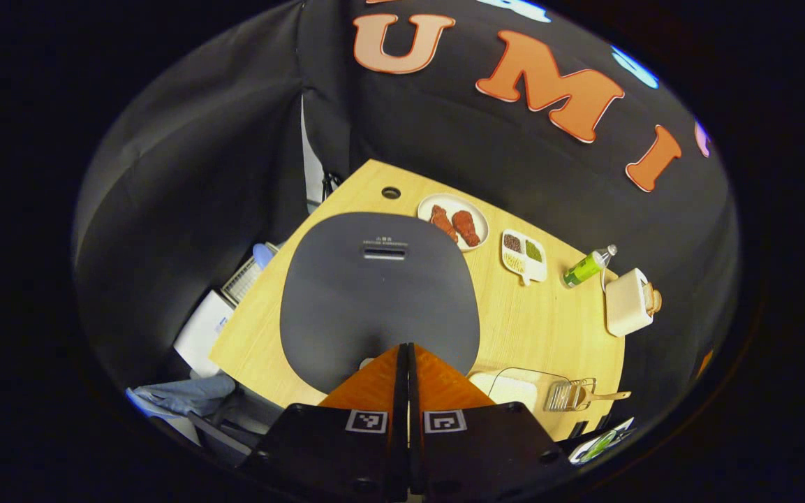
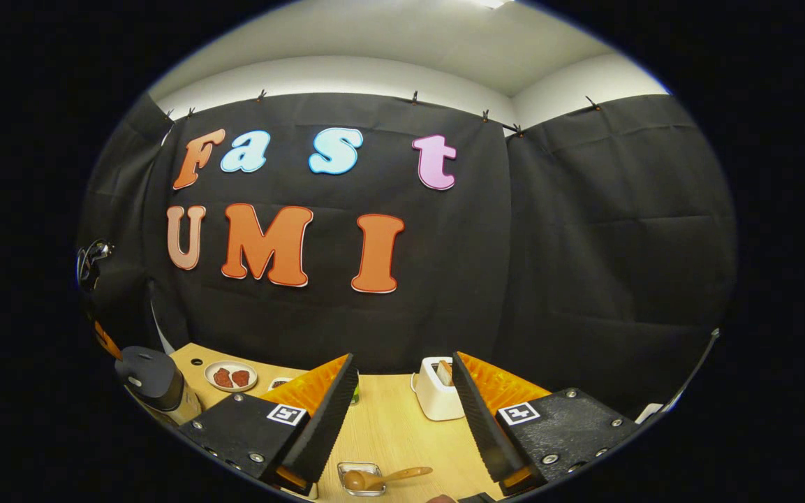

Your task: Close the left gripper, press the button to open the rice cooker; take a wooden spoon from the chopstick holder with the right hand, scoop a spoonful of rice and pour it into the rice cooker, then put the wooden spoon back into the chopstick holder.

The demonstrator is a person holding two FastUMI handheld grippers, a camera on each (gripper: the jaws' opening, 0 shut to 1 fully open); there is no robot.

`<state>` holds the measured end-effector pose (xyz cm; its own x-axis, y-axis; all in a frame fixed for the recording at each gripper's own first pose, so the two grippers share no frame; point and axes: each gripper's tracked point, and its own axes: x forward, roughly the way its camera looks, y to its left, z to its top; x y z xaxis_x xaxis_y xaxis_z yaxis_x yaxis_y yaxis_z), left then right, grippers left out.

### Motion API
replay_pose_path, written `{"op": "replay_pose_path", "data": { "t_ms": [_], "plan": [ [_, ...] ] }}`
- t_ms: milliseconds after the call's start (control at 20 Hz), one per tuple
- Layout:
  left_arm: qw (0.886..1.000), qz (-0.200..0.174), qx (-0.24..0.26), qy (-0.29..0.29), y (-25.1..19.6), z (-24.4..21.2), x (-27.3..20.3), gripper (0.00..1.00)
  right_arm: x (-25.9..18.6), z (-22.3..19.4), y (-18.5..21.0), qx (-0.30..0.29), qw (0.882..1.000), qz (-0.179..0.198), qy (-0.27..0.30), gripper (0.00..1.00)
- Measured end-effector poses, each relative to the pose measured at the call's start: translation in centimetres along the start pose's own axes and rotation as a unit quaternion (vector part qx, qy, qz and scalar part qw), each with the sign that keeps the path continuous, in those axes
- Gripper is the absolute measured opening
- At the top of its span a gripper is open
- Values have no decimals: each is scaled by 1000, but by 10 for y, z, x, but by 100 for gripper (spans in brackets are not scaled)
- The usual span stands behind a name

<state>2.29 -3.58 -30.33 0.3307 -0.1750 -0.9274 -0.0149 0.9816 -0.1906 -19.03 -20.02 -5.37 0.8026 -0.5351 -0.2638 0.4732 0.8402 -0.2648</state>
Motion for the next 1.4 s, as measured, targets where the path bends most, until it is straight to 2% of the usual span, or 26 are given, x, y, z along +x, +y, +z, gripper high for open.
{"op": "replay_pose_path", "data": {
  "t_ms": [250, 500, 550, 650, 850, 900, 950, 1150, 1400],
  "plan": [
    [997, -7, -42, 66, 5, -18, 24, 6, -5, -16, -13, 4, 999, -23, 23, 85],
    [993, -2, -60, 98, 15, -25, 41, 5, -15, -29, -26, 7, 998, -45, 39, 85],
    [992, -4, -65, 109, 14, -30, 39, 2, -16, -31, -27, 7, 998, -48, 42, 85],
    [992, -5, -61, 107, 15, -29, 41, 6, -20, -37, -30, 10, 997, -52, 50, 85],
    [991, -2, -61, 120, 16, -35, 45, 6, -21, -49, -30, 20, 996, -56, 71, 85],
    [993, -2, -59, 105, 16, -25, 43, 2, -21, -53, -30, 25, 995, -57, 78, 85],
    [992, -1, -53, 112, 16, -35, 44, 7, -22, -57, -29, 30, 994, -56, 85, 85],
    [996, 7, -29, 88, 15, -31, 43, 6, -23, -72, -38, 48, 992, -60, 100, 85],
    [999, 34, 35, 1, 8, -19, 25, 3, -19, -96, -48, 69, 987, -67, 132, 85]
  ]
}}
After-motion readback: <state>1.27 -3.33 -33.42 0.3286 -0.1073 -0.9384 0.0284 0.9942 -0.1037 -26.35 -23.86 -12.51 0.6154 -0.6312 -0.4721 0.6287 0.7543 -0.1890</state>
